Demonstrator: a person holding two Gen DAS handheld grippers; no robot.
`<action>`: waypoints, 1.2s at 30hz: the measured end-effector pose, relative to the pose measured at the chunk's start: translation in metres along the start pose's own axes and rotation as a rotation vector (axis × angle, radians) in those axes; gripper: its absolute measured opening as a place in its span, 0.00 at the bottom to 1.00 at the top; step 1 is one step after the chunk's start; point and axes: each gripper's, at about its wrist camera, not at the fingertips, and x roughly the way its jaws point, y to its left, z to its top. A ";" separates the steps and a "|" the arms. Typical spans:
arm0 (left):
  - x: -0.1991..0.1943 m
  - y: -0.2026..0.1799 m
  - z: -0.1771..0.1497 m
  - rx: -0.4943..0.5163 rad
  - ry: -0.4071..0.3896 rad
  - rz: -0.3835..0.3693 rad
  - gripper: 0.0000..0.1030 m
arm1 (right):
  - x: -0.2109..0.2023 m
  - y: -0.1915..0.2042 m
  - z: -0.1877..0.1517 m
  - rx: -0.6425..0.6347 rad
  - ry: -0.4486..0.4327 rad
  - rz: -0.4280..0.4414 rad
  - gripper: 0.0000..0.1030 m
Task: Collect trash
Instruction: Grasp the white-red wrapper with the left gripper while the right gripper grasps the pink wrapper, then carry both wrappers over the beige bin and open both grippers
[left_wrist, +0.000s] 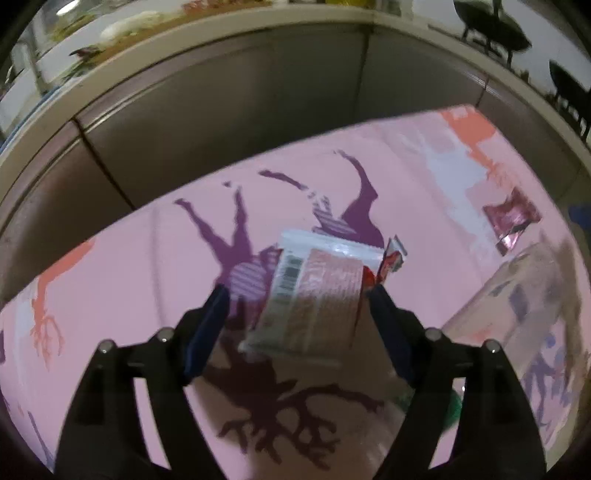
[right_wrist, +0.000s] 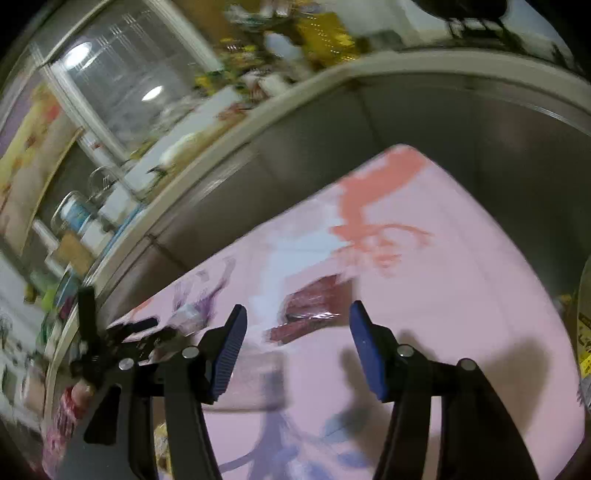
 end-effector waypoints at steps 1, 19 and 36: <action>0.003 -0.002 0.000 0.009 0.008 0.000 0.73 | 0.007 -0.004 0.002 0.016 0.010 0.001 0.54; -0.063 0.011 -0.018 -0.030 -0.076 -0.006 0.35 | 0.007 -0.016 -0.003 0.091 0.000 0.089 0.07; -0.099 -0.302 0.025 0.294 -0.112 -0.350 0.35 | -0.182 -0.224 -0.043 0.317 -0.271 -0.086 0.07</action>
